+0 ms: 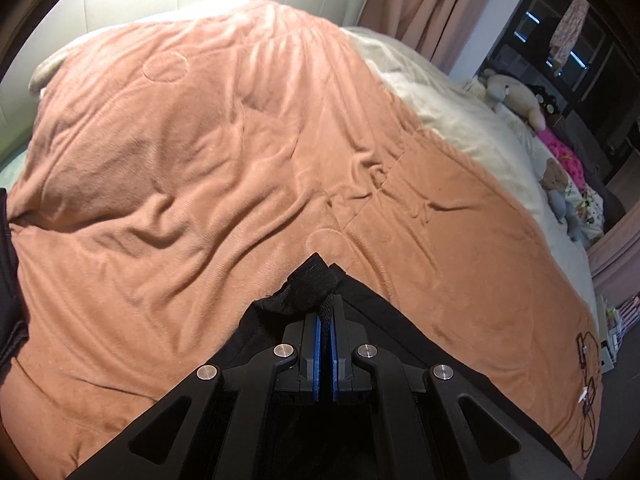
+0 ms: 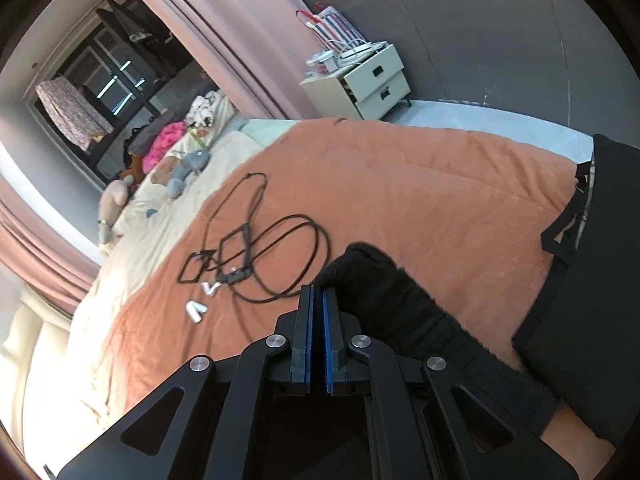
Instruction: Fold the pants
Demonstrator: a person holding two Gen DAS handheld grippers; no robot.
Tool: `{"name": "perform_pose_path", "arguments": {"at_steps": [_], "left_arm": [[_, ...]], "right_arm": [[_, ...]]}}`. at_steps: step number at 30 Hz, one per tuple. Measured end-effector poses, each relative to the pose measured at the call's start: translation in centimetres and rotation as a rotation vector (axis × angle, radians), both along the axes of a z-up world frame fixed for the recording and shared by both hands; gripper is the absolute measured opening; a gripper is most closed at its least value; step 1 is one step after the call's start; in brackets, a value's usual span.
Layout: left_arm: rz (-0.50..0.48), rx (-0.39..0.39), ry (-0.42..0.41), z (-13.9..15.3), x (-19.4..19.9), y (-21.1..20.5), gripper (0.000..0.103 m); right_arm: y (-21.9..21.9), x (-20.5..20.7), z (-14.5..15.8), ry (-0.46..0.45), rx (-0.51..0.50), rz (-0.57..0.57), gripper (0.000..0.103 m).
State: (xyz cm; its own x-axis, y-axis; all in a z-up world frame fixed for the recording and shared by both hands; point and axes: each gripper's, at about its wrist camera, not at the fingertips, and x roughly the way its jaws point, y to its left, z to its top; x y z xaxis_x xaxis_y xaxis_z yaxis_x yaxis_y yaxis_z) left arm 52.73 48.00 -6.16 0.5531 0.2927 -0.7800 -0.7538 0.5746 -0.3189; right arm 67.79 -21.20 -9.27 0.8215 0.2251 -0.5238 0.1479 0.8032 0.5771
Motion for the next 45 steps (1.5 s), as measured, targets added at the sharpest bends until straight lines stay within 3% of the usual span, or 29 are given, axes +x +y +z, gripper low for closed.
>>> {"name": "perform_pose_path", "arguments": {"at_steps": [12, 13, 14, 15, 16, 17, 18, 19, 21, 29, 33, 38, 42, 45], "left_arm": [[-0.031, -0.008, 0.066, -3.4, 5.1, 0.9, 0.005], [-0.049, -0.008, 0.070, -3.5, 5.6, 0.8, 0.011], [-0.067, 0.000, 0.083, -3.5, 6.0, 0.7, 0.025], [-0.082, 0.005, 0.085, -3.5, 6.2, 0.6, 0.035], [-0.097, 0.008, 0.077, -3.5, 6.1, 0.5, 0.058], [-0.117, 0.004, 0.054, -3.4, 5.9, 0.3, 0.073], [-0.131, 0.002, 0.034, -3.3, 5.8, 0.2, 0.078], [-0.143, 0.004, 0.023, -3.2, 5.6, 0.1, 0.080], [-0.160, 0.012, 0.033, -3.1, 5.3, -0.3, 0.080], [-0.128, 0.035, 0.044, -1.5, 1.8, 0.5, 0.082], [-0.117, 0.046, 0.040, 0.0, -1.0, 0.7, 0.082], [-0.135, 0.076, 0.050, 1.4, -4.6, 0.1, 0.082], [-0.140, 0.071, 0.040, 2.0, -7.7, -0.6, 0.082], [-0.133, 0.053, 0.028, 1.8, -10.1, -1.0, 0.071]], "right_arm": [[2.2, 4.2, -0.2, 0.052, -0.074, 0.002, 0.000], [2.3, 4.4, -0.3, 0.056, -0.080, 0.000, 0.000], [2.5, 4.7, -0.5, 0.062, -0.082, 0.002, 0.001], [2.7, 4.9, -0.6, 0.068, -0.081, 0.011, 0.005], [2.9, 5.0, -0.7, 0.070, -0.084, 0.019, 0.011], [3.1, 4.9, -0.6, 0.060, -0.096, 0.030, 0.032], [3.1, 4.8, -0.6, 0.053, -0.105, 0.034, 0.065], [3.0, 4.5, -0.5, 0.042, -0.120, 0.030, 0.075], [3.2, 3.6, -0.3, 0.011, -0.154, 0.022, 0.078], [2.5, 0.3, -0.8, 0.041, -0.136, 0.123, 0.078], [1.3, -2.3, -0.7, 0.047, -0.119, 0.154, 0.078], [1.0, -5.3, -0.2, 0.061, -0.204, 0.185, 0.078], [0.9, -7.4, 0.6, 0.042, -0.190, 0.221, 0.078], [0.5, -9.3, 0.7, 0.027, -0.182, 0.230, 0.078]]}}
